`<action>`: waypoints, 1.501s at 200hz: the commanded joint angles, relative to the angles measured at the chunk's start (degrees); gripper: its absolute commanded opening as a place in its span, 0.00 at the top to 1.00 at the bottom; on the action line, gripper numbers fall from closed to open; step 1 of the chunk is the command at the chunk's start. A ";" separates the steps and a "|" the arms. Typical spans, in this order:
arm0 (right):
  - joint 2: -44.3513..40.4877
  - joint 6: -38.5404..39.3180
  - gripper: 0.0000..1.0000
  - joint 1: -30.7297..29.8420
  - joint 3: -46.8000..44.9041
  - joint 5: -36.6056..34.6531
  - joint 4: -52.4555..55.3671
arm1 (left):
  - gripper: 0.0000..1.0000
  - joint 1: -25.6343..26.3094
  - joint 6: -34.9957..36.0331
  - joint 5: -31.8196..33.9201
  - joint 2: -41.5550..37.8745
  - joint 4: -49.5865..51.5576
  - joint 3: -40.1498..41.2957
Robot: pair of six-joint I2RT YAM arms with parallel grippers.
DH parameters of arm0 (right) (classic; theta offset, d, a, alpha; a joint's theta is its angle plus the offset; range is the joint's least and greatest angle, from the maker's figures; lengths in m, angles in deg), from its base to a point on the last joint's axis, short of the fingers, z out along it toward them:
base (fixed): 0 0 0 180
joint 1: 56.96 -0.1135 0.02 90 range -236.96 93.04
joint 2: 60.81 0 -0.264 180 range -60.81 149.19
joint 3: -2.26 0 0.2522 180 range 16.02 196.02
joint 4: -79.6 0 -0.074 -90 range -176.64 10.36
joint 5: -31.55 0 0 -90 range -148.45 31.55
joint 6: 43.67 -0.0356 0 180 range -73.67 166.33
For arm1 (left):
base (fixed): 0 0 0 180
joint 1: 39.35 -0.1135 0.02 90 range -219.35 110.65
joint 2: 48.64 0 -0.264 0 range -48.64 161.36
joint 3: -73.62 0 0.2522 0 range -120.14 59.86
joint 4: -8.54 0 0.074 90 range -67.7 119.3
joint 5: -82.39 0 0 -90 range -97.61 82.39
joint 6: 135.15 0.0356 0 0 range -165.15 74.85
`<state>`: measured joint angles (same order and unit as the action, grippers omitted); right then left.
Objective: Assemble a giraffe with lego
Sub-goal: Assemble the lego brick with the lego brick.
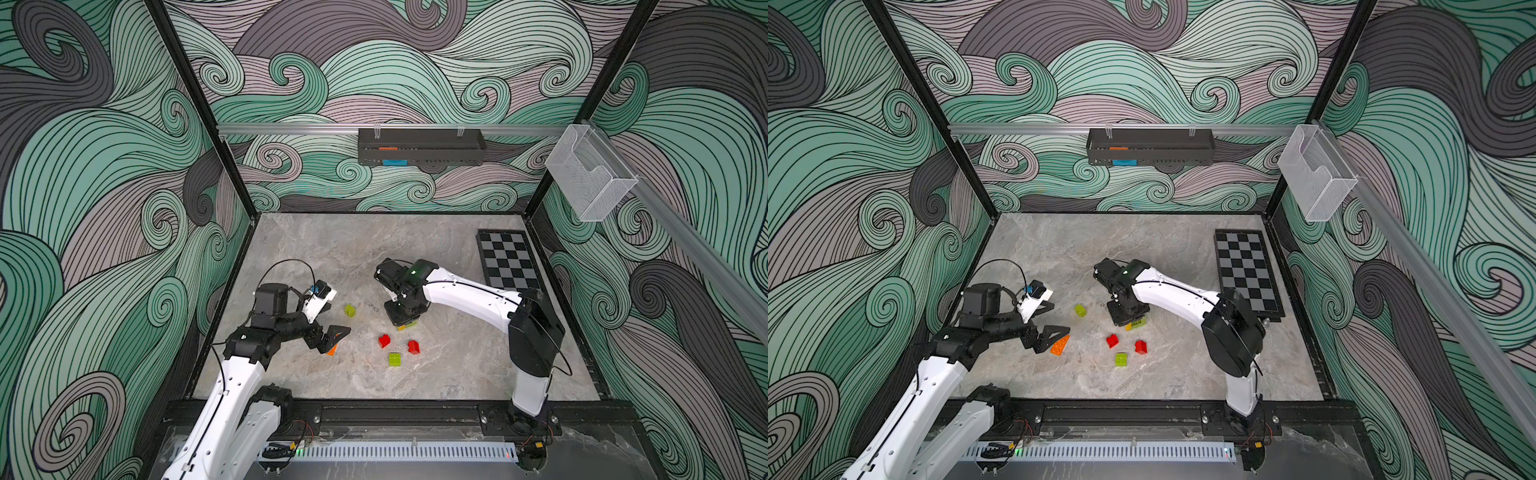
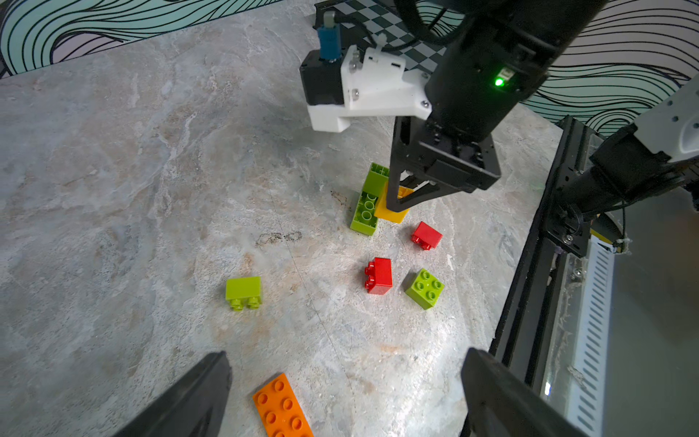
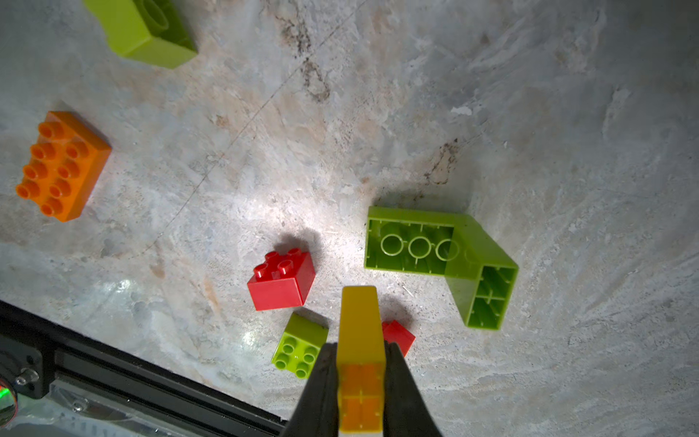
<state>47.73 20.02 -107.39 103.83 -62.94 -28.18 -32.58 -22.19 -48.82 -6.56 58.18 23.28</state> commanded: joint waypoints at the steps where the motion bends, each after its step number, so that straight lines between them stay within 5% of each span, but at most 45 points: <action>1: 2.08 -1.21 1.00 0.13 1.98 -2.47 1.27 | 0.01 -0.17 0.51 -1.37 -0.66 -0.72 0.19; 300: 5.97 -1.64 1.00 1.38 2.74 1.13 -0.14 | 0.01 0.00 0.40 -1.77 -0.93 -0.99 0.54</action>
<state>53.08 18.71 -105.71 106.82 -62.57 -28.55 -32.56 -22.21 -49.23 -6.88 57.43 23.37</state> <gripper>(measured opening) 0.187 0.987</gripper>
